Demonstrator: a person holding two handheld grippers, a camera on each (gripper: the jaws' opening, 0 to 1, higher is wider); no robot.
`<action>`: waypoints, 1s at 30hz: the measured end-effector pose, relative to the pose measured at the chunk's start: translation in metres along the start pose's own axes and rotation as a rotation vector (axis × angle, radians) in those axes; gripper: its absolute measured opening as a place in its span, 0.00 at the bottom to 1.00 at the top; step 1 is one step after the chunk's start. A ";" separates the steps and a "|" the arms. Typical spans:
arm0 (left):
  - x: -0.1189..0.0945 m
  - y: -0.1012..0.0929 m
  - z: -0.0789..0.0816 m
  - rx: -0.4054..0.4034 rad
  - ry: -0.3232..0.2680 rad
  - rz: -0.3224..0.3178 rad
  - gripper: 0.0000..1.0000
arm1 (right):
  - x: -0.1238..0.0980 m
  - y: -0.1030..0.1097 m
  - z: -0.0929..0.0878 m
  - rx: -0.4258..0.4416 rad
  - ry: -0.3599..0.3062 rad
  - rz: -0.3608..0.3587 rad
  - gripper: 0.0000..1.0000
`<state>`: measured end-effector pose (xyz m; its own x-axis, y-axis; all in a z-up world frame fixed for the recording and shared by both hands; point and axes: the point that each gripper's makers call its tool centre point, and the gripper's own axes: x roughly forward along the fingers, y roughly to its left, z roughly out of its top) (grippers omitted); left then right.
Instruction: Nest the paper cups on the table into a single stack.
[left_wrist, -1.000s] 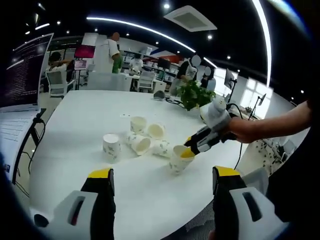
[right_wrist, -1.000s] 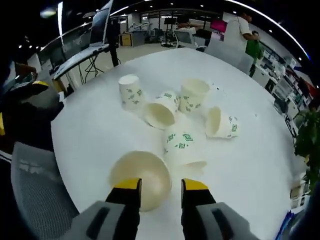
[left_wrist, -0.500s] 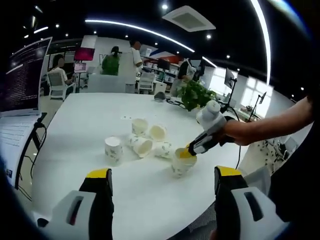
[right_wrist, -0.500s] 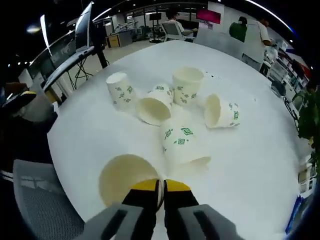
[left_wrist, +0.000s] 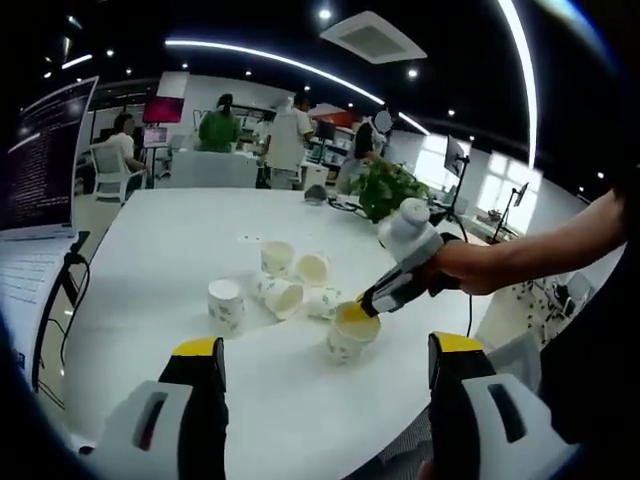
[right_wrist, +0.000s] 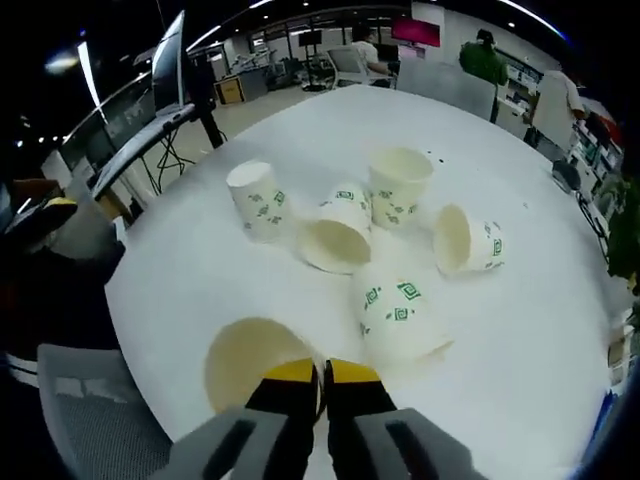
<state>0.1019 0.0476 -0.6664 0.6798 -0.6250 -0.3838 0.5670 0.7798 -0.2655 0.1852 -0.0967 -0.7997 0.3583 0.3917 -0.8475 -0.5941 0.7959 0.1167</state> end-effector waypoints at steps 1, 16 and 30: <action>0.000 0.001 0.000 0.001 -0.002 0.001 0.82 | 0.002 0.001 0.002 0.003 -0.002 0.003 0.00; -0.008 0.002 -0.003 -0.012 -0.006 0.013 0.82 | 0.004 0.000 0.007 0.010 -0.006 0.008 0.09; -0.007 0.001 -0.006 -0.014 -0.002 0.013 0.82 | -0.014 0.006 0.018 -0.095 -0.082 0.051 0.27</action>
<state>0.0947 0.0526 -0.6693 0.6878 -0.6149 -0.3858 0.5515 0.7882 -0.2732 0.1897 -0.0885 -0.7779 0.3815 0.4698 -0.7961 -0.6768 0.7286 0.1056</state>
